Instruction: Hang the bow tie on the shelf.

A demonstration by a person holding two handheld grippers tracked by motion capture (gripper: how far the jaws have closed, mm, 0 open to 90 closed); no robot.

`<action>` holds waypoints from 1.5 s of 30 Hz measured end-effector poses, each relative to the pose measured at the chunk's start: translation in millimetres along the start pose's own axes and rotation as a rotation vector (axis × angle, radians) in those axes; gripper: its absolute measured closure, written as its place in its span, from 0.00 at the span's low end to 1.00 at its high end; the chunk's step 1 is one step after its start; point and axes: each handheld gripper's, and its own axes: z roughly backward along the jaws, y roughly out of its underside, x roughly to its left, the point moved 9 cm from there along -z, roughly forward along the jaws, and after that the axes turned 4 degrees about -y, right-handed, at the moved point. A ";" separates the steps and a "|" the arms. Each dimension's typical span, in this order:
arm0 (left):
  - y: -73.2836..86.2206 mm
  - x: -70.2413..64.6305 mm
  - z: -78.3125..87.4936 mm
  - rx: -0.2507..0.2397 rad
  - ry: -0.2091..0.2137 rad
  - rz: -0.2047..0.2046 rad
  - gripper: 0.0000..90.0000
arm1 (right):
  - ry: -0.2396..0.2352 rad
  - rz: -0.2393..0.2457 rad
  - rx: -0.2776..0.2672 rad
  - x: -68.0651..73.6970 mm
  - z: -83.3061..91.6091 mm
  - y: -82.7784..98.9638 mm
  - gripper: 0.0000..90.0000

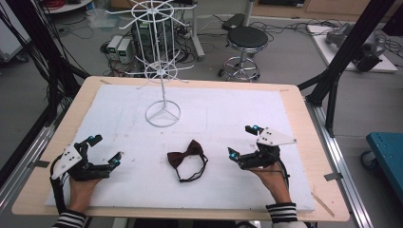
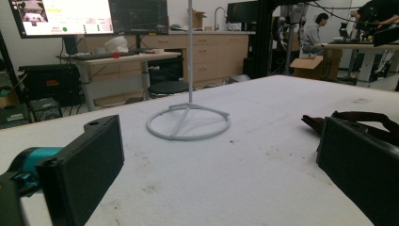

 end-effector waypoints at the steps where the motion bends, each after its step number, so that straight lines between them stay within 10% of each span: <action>1: 0.0 0.0 -0.1 -0.001 0.000 0.000 0.02 | -0.014 0.002 0.013 1.3 -2.6 -2.7 0.01; 29: 0.0 -0.4 -0.2 -0.002 0.000 0.002 0.02 | -0.267 0.110 0.251 18.1 -62.2 -23.7 0.01; 45: 0.0 -0.4 -0.1 -0.001 0.000 -0.003 0.02 | -0.334 0.174 0.369 23.5 -94.6 -25.3 0.01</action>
